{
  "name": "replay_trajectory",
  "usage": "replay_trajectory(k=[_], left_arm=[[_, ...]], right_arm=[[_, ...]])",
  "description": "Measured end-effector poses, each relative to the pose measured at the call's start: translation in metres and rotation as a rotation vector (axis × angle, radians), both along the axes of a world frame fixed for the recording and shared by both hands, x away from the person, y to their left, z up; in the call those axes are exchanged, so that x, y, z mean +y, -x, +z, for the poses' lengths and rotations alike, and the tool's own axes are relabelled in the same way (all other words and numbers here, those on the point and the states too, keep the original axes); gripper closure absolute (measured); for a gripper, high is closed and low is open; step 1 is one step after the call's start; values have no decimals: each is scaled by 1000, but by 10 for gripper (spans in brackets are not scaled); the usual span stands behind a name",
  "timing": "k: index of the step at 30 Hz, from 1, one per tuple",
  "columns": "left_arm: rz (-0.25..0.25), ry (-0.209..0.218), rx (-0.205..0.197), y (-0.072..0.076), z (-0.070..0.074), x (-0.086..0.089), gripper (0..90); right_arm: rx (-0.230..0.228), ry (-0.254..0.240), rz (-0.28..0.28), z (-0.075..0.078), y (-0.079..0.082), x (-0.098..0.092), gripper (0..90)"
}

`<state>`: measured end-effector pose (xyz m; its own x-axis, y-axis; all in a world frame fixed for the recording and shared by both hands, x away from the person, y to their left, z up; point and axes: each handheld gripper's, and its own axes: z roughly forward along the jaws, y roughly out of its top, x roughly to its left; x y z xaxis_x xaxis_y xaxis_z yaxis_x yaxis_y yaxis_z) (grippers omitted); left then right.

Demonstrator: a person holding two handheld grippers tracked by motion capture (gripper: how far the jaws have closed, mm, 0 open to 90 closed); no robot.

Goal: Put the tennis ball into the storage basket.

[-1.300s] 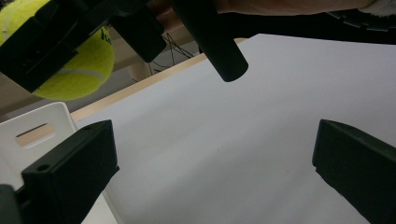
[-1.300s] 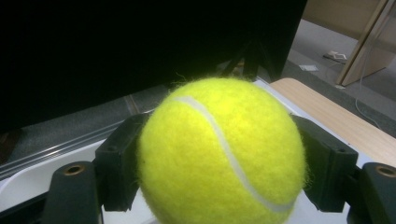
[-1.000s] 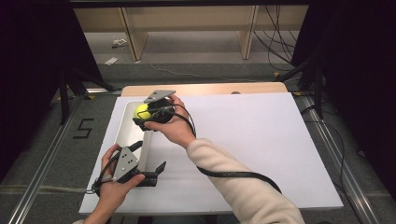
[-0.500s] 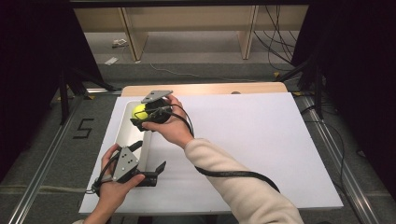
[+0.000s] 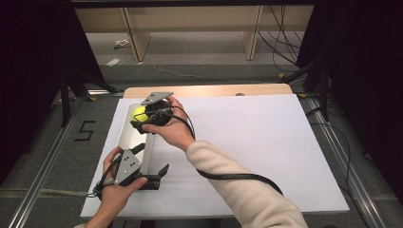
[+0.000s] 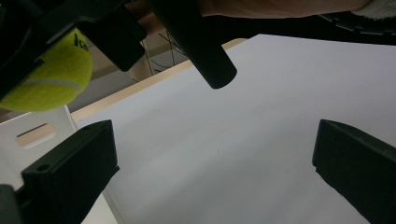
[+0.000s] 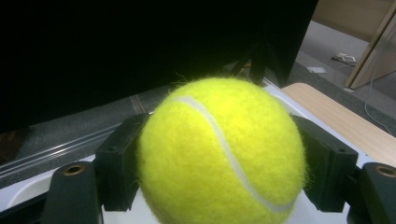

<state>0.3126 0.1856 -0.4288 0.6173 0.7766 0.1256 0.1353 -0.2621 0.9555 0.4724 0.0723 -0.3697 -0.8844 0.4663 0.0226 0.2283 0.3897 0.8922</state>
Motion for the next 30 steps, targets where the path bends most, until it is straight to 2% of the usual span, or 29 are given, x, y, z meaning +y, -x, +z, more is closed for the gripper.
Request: replay_trajectory(k=[30], left_arm=[[0, -3, -1, 0, 0, 0, 0]], right_arm=[[8, 3, 23, 3, -1, 11, 270]])
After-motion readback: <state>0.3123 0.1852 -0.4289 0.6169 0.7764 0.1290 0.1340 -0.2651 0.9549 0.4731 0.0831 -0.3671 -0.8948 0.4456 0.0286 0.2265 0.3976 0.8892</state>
